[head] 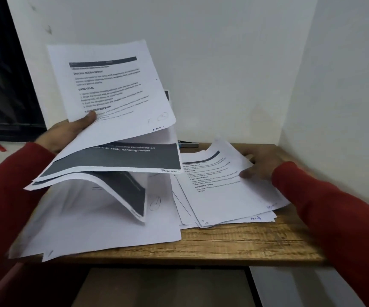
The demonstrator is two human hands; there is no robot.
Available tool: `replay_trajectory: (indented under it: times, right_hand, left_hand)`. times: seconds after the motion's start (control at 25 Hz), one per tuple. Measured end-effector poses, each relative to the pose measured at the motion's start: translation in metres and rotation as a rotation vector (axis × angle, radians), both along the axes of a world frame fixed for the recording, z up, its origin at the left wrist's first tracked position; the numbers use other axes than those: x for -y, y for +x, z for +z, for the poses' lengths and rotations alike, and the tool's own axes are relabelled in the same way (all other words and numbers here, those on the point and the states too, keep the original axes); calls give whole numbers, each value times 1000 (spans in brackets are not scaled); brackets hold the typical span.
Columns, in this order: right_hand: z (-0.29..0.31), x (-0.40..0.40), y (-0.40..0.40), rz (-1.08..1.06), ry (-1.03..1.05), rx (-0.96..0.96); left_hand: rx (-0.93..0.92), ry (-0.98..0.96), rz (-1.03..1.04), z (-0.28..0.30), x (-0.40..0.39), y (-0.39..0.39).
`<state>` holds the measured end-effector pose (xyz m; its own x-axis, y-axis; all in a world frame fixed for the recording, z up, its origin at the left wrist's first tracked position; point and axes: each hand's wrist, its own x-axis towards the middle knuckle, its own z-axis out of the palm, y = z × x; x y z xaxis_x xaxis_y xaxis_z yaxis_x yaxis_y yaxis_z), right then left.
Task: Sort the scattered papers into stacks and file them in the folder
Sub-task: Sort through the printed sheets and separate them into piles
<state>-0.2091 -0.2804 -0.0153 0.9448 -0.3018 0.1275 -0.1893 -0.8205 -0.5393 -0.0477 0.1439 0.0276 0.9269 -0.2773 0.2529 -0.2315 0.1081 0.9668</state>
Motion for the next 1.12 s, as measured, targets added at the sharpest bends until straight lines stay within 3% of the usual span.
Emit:
replay_trajectory:
  times: [0.2, 0.4, 0.6, 0.72, 0.92, 1.12]
  right_hand:
    - [-9, 9, 8, -29, -80, -84]
    - [-5, 12, 9, 6, -52, -114]
    - [6, 2, 0, 6, 279, 128]
    - [6, -16, 7, 175, 418, 79]
    - [-18, -29, 24, 225, 460, 110]
    - [-28, -31, 30, 316, 823, 189]
  left_hand:
    - [-4, -29, -175, 18, 50, -14]
    - [34, 75, 12, -23, 97, -14]
    - [70, 256, 33, -72, 114, -16]
    - [96, 186, 43, -76, 117, -21]
    - [98, 44, 38, -68, 121, -31]
    - [76, 18, -22, -67, 123, -33]
